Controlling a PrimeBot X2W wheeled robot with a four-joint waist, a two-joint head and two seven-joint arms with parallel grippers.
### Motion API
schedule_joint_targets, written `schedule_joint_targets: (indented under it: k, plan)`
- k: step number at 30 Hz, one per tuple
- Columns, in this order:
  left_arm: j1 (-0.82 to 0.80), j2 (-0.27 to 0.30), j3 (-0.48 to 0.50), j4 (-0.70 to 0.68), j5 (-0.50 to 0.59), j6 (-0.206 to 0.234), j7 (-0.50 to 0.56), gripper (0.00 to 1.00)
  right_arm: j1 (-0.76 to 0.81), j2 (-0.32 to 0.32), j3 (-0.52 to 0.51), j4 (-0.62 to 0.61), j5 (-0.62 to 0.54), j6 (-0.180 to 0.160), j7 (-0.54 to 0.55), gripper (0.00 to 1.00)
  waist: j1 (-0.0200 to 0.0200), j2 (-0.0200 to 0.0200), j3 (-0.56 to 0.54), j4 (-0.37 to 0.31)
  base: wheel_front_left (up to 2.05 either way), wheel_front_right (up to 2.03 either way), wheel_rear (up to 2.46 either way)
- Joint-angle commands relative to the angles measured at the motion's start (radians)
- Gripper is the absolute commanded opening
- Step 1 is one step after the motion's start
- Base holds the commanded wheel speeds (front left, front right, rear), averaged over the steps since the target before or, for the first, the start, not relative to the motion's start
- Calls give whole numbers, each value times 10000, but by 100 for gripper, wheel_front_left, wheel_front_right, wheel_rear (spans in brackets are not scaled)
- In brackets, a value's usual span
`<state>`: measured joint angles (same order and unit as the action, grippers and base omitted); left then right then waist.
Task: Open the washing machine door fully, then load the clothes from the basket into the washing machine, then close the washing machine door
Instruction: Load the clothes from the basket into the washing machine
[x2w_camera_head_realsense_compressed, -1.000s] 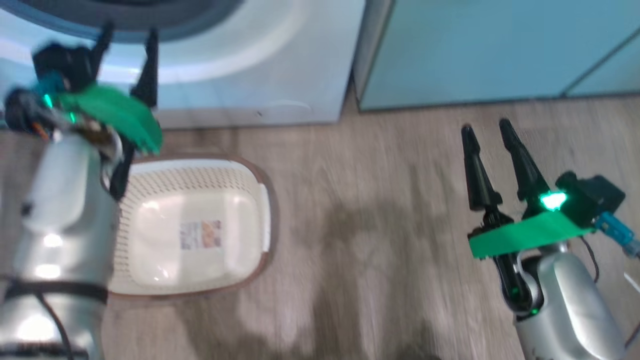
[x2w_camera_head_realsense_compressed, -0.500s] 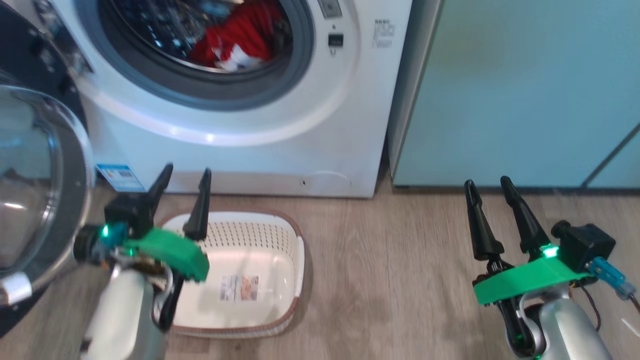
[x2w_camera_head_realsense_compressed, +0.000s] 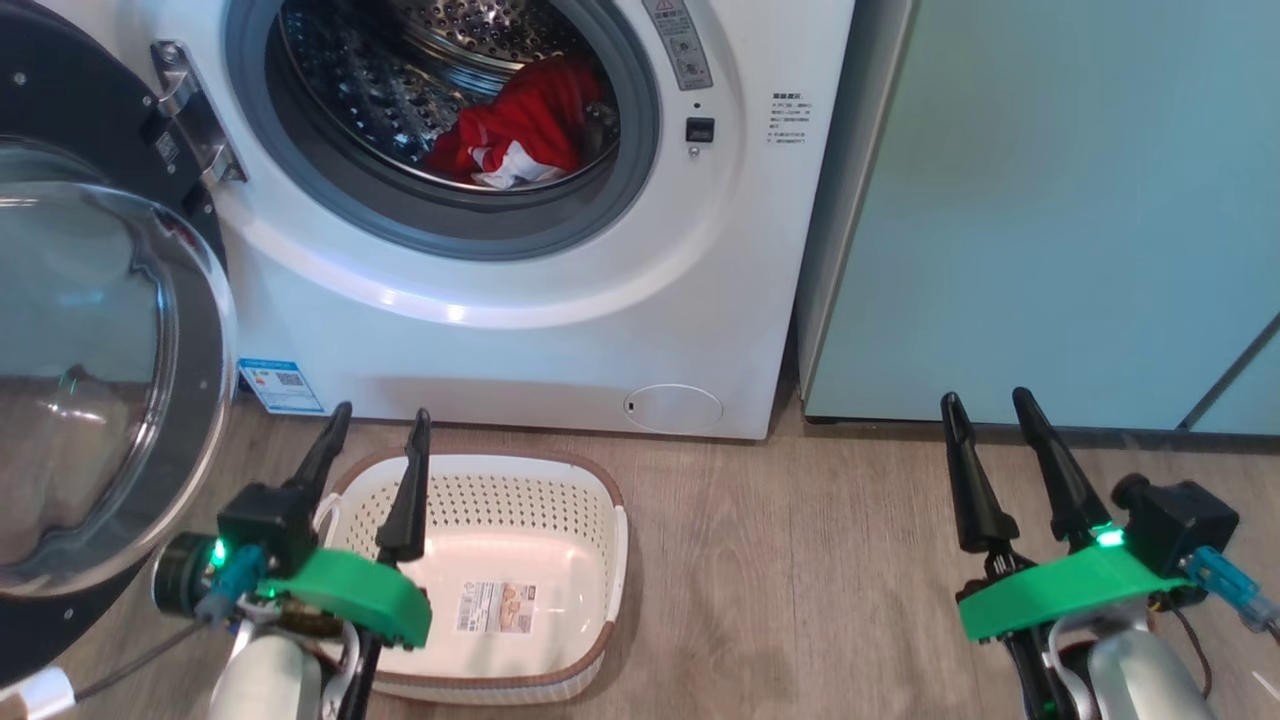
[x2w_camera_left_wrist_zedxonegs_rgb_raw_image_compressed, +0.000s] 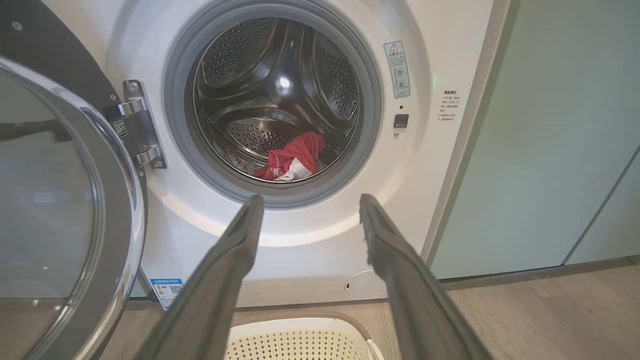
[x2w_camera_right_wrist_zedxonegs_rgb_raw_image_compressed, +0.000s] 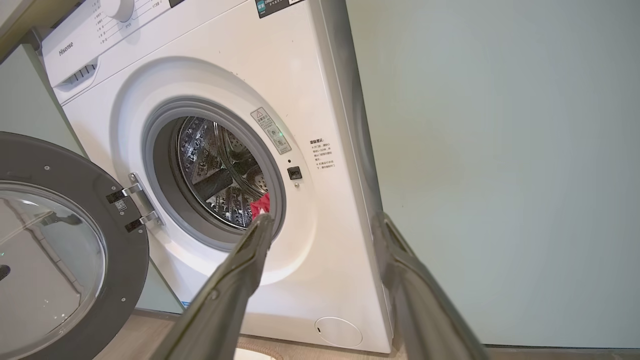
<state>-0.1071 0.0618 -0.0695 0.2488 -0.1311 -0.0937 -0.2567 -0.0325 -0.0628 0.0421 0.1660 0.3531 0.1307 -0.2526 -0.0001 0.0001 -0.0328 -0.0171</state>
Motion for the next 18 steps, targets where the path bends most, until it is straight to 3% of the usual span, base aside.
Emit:
schedule_joint_targets:
  k: [1,18]
  plan:
    - [-199,-4,298,-418,67,36,-51,100,-227,1,210,-375,-70,0,-92,100,1,-1,-17,27,0,0,0]
    - [93,-113,-8,-763,-39,443,-51,100,-201,61,89,-452,-61,0,-92,100,1,-1,79,76,0,0,0]
